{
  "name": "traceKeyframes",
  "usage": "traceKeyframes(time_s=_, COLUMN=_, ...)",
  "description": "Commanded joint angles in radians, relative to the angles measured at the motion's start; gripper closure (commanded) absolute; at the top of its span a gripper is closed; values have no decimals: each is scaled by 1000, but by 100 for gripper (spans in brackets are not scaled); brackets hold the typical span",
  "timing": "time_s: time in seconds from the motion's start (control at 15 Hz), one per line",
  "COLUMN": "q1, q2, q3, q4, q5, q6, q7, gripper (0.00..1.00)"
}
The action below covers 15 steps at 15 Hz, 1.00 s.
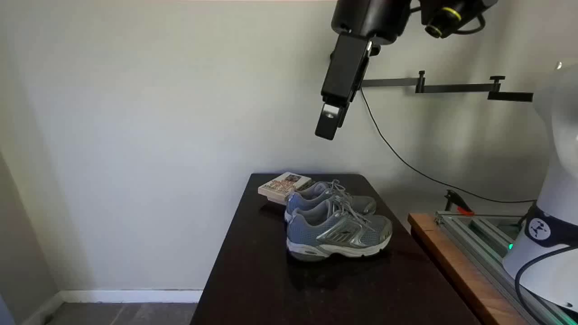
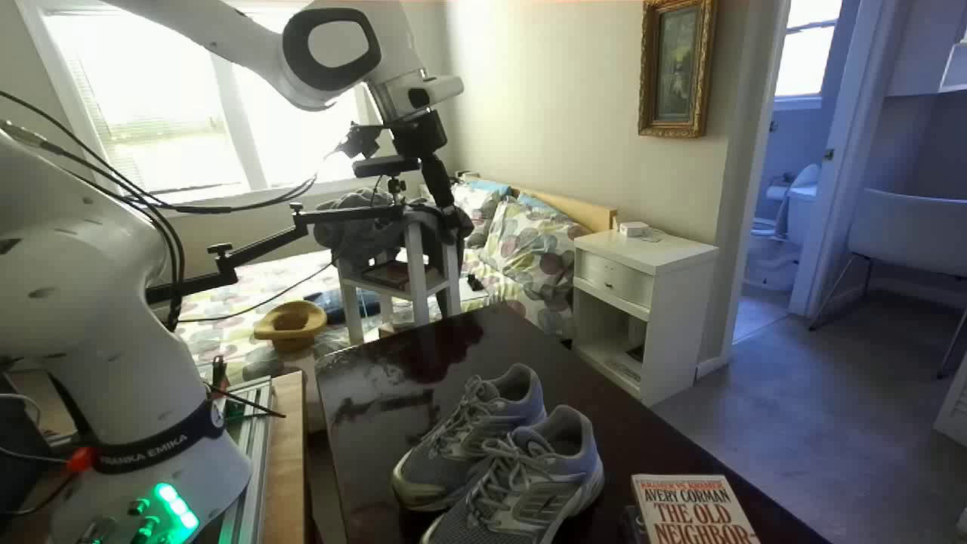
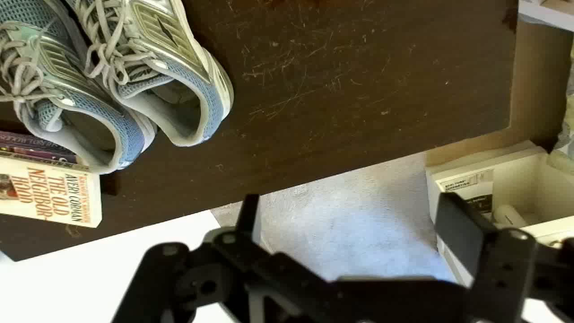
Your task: Place the shoe on top of the other shoe
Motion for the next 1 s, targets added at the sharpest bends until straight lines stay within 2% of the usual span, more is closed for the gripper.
traceKeyframes(time_s=0.0, q1=4, q2=0, q3=-5, q4=2, q5=-3, q6=-3, q7=1, gripper=0)
traceKeyframes(time_s=0.07, q1=4, q2=0, q3=-5, q4=2, q5=-3, q6=-3, q7=1, gripper=0)
traceKeyframes(time_s=0.27, q1=-93, q2=46, q3=7, q4=5, q5=-59, q6=16, q7=143, gripper=0)
traceKeyframes(time_s=0.4, q1=-126, q2=85, q3=-21, q4=1, q5=-70, q6=3, q7=141, gripper=0)
traceKeyframes(time_s=0.67, q1=-121, q2=166, q3=-105, q4=-23, q5=-62, q6=53, q7=-19, gripper=0)
traceKeyframes(time_s=0.93, q1=-90, q2=250, q3=-197, q4=-78, q5=-52, q6=282, q7=-291, gripper=0)
